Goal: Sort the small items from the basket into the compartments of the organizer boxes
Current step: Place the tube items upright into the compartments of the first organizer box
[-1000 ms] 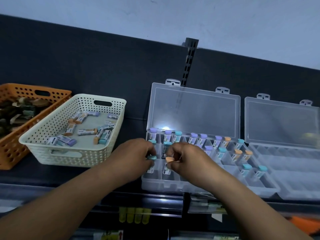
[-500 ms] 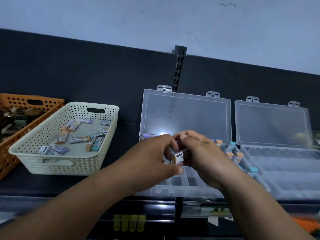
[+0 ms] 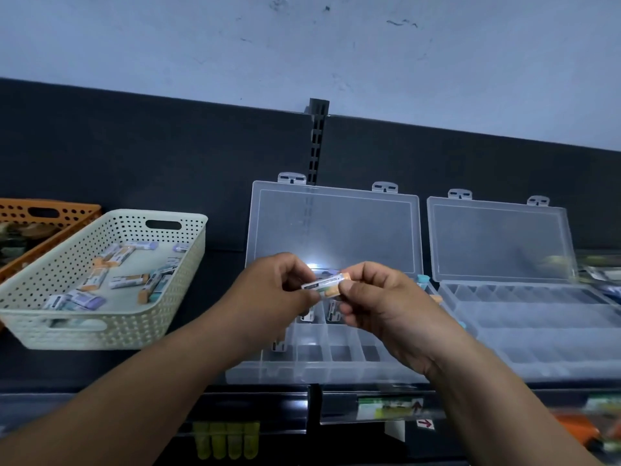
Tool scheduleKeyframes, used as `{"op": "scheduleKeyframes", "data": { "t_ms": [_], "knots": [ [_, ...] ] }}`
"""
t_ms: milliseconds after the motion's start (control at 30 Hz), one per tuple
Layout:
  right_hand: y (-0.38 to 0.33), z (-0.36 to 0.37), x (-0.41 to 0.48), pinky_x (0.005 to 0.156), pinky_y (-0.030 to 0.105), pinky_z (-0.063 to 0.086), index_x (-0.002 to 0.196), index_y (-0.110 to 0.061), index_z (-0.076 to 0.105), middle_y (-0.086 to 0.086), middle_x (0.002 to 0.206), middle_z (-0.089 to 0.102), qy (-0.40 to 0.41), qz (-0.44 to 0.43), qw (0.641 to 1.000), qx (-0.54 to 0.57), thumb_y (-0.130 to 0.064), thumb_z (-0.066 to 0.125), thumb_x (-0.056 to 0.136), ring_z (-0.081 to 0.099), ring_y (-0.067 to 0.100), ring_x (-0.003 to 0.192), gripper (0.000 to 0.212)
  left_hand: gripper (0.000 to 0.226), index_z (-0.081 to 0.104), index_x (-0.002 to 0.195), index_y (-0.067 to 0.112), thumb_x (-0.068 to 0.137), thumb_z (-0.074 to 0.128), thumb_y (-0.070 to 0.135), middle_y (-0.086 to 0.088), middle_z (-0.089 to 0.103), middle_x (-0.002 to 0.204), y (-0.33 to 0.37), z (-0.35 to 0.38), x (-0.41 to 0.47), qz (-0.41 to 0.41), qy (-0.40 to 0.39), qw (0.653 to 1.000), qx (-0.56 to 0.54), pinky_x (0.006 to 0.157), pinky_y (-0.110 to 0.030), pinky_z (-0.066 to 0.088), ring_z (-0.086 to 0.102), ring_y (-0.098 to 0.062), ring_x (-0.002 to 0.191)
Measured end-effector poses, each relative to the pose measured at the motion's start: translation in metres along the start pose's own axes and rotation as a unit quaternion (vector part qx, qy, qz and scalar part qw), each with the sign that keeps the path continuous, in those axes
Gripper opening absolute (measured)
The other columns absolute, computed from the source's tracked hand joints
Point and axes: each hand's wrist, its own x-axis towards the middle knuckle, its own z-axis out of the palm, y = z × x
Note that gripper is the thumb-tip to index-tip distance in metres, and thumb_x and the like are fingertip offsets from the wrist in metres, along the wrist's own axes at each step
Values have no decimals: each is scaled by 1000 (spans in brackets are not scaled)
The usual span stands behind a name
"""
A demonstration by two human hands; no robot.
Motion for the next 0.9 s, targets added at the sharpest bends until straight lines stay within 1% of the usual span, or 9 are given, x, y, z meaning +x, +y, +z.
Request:
{"op": "scheduleKeyframes", "data": {
  "t_ms": [133,233,333,433,500,567,667,833,900],
  "knots": [
    [-1,-3,2,57,22,47,88,-4,63,8,71,60,6,-30,1000,-4,2,58,90,52,11,57,8,10,66,81,20,80,75,15,-8,70,76,2,-1,1,12,-2,999,46,67,-46,55,63,-20,68],
    [-6,-3,4,56,23,46,84,-4,66,8,66,59,20,-62,994,-90,0,64,87,50,16,58,5,10,63,84,27,82,72,27,3,68,78,2,-13,-1,32,-6,987,157,63,-30,53,63,-11,72],
    [-5,-2,9,62,28,44,85,-5,67,10,71,59,9,-94,966,-242,-9,68,87,50,19,65,4,15,59,98,31,86,64,39,14,58,92,-2,-36,-2,71,28,928,364,73,-27,46,55,-6,84],
    [4,3,15,68,28,50,81,-16,68,0,72,66,-22,-107,917,-384,-20,68,88,60,19,68,8,31,57,113,27,88,60,44,6,56,110,-15,-63,2,56,58,877,474,85,-32,44,51,-14,102],
    [11,8,20,70,27,49,80,-21,67,-6,74,65,-30,-110,885,-452,-24,67,89,61,12,72,9,39,54,121,26,87,59,46,3,55,122,-26,-76,1,31,63,866,495,91,-32,41,48,-16,112],
    [17,12,24,73,28,50,80,-21,66,-6,79,67,-33,-114,865,-487,-25,66,89,61,10,77,9,44,52,125,26,88,59,47,3,53,128,-36,-83,-2,15,57,862,503,95,-32,39,47,-16,117],
    [22,14,28,74,28,50,81,-20,66,-5,81,67,-41,-103,856,-504,-23,65,89,61,9,77,8,46,50,128,27,88,58,48,4,51,131,-45,-85,-6,16,48,864,501,97,-30,38,46,-15,119],
    [32,14,31,66,22,47,76,-24,64,-8,76,66,-42,-75,846,-526,-19,65,88,59,4,71,14,45,50,129,28,89,57,47,8,51,129,-49,-78,-6,75,43,878,470,97,-27,36,45,-12,118],
    [34,13,31,67,24,49,75,-25,64,-7,76,67,-37,-67,845,-529,-17,64,88,61,7,72,15,44,50,129,28,89,57,45,9,51,127,-48,-73,-6,95,35,886,453,96,-27,36,45,-11,117]
  ]
}}
